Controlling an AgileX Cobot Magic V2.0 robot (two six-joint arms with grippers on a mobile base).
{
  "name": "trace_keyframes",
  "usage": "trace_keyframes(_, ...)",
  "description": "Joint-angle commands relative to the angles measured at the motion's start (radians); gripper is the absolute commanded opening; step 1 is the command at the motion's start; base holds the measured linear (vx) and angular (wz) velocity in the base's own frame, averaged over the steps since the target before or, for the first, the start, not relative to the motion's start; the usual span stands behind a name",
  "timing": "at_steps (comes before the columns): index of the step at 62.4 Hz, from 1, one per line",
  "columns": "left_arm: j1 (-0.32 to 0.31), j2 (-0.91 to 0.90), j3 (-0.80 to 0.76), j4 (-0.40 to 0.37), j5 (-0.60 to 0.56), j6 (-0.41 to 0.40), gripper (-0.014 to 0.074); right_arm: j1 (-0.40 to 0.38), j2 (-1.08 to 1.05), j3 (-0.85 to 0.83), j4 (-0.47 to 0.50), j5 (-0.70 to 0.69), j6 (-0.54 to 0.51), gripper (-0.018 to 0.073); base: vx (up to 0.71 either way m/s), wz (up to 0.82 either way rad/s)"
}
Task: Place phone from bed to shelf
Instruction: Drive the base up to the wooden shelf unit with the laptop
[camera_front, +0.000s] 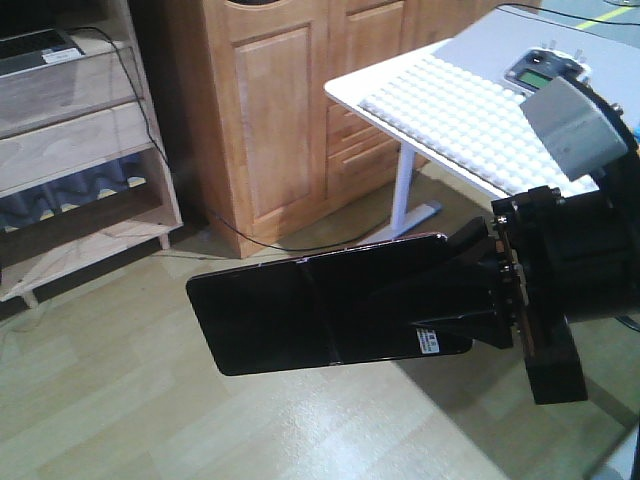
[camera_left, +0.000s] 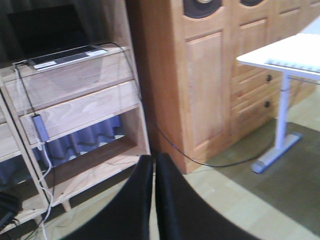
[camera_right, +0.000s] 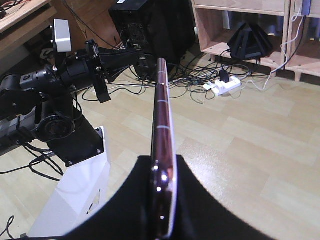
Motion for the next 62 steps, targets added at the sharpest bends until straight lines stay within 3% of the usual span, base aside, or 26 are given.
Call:
trace_keyframes(1, -0.004, -0.013, -0.021, -0.009, -0.072, -0.006, 0.0001, 0.000, -0.020, -0.029, 0.096, 0.058, -0.009, -0.0002, 0.41, 0.27)
trace_keyframes(62, -0.004, -0.013, -0.021, -0.009, -0.072, -0.006, 0.0001, 0.000, -0.020, -0.029, 0.096, 0.058, -0.009, -0.0002, 0.40, 0.37)
